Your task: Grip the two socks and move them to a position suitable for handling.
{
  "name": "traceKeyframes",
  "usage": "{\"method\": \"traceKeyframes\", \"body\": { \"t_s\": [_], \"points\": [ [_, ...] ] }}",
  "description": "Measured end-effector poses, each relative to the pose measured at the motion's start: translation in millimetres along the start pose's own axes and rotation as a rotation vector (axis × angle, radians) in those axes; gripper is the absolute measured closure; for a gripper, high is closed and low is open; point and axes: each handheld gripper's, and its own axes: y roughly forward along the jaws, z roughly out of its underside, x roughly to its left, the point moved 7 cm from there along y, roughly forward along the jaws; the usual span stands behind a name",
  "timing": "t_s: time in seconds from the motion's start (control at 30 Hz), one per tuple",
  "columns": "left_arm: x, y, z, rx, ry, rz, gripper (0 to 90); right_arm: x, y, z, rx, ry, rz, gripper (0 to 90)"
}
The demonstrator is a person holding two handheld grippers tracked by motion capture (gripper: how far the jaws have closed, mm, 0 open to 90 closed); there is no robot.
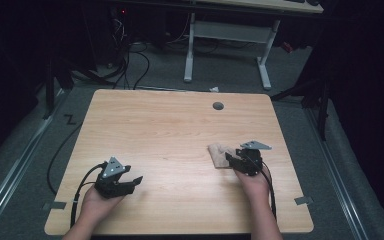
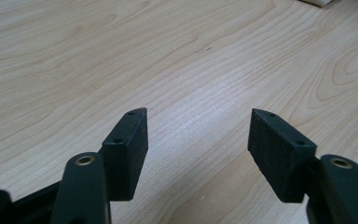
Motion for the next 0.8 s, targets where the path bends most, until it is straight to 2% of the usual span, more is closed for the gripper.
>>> {"method": "traceKeyframes", "body": {
  "t_s": [0.17,0.23,0.43,0.53,0.57,0.8],
  "points": [
    [-1.1,0.8,0.3,0.002,0.002,0.002,38.6,-0.4,2.8,0.6,0.003,-0.006,0.012,51.6],
    [-1.3,1.0,0.4,0.004,0.004,0.003,38.6,-2.1,6.5,3.4,0.024,0.003,0.018,51.7],
    [-1.3,0.9,0.4,0.003,0.004,0.004,38.6,-3.4,10.5,6.5,0.043,0.007,0.021,52.9],
    [-1.1,0.8,0.3,0.002,0.004,0.004,38.5,-4.0,11.1,7.4,0.047,0.005,0.029,57.3],
    [-1.2,0.7,0.3,0.002,0.002,0.005,38.5,-3.9,10.1,7.3,0.04,0.004,0.021,63.9],
    [-1.1,1.2,0.3,0.003,0.003,0.006,38.4,-0.5,9.0,8.4,0.04,-0.012,0.019,77.5]
  ]
}}
